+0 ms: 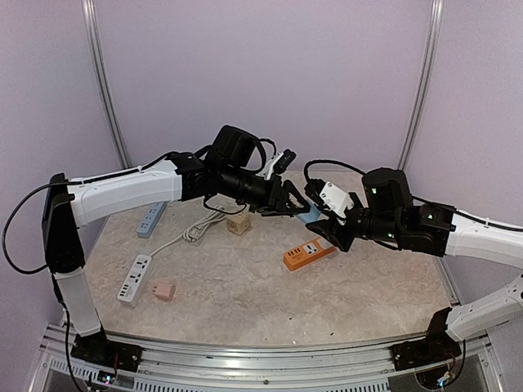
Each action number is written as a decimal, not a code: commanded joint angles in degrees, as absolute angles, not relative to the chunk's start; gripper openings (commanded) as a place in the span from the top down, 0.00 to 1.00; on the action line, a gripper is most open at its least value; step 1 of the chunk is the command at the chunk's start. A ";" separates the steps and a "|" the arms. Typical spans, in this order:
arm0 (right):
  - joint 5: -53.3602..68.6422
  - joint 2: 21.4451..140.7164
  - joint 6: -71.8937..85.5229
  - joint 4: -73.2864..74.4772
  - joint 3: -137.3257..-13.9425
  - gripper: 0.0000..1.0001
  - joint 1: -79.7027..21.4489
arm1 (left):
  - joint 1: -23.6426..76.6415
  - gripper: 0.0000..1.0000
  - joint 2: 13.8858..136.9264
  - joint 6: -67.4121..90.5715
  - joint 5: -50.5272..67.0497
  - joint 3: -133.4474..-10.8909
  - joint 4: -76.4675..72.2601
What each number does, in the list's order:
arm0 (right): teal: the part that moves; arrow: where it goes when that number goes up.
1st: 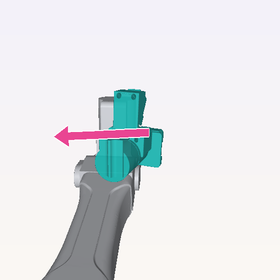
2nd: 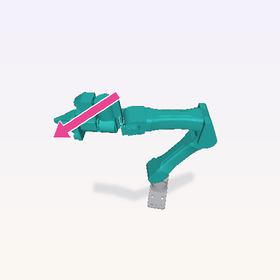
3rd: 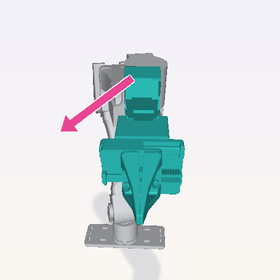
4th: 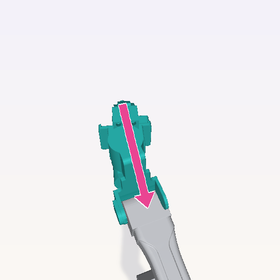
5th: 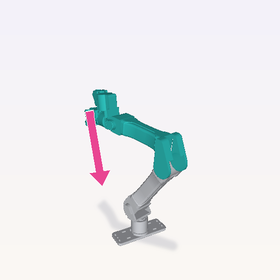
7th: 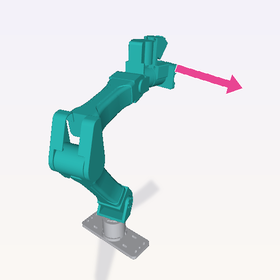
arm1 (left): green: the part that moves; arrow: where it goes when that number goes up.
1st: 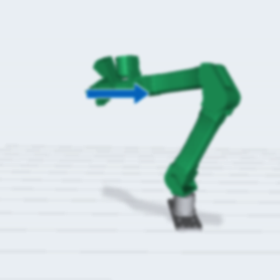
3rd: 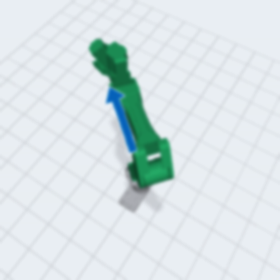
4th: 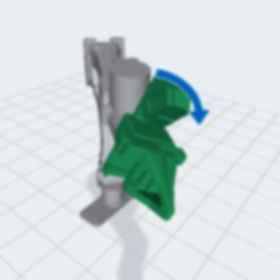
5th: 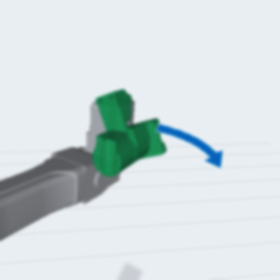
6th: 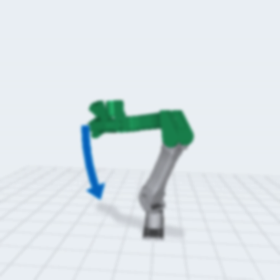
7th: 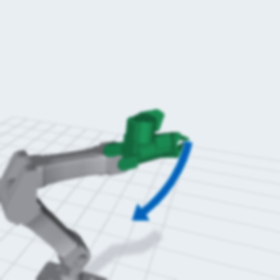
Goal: Insert the plug
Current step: Pass from the right arm to the left, then pass from the left arm to the right
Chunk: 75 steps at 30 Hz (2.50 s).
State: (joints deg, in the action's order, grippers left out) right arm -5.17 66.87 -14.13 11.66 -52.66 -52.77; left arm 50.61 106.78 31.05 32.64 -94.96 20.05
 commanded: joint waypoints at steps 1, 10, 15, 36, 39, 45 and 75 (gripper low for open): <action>-4.93 67.21 -14.67 12.28 -54.22 0.74 -53.66 | 50.87 0.54 107.75 30.32 32.47 -96.25 21.20; -6.02 68.00 -14.78 12.31 -54.50 0.73 -53.70 | 50.97 0.81 108.34 30.37 33.29 -97.11 21.12; -6.53 68.08 -14.85 12.20 -54.56 0.61 -53.65 | 51.06 1.00 108.39 30.70 33.16 -96.43 19.79; 5.18 49.81 -20.15 -30.23 -29.65 0.00 -53.73 | 46.76 1.00 96.11 51.06 48.76 -73.13 -30.34; 6.30 52.48 -20.06 -33.76 -29.58 0.02 -53.72 | 46.91 1.00 97.08 54.26 50.46 -72.85 -35.26; 6.78 55.46 -21.66 -40.98 -29.09 0.04 -53.70 | 47.71 1.00 99.16 58.08 51.65 -73.00 -39.81; 12.04 59.74 -27.42 -42.10 -33.04 0.44 -53.66 | 49.62 1.00 103.42 62.54 55.17 -74.62 -43.77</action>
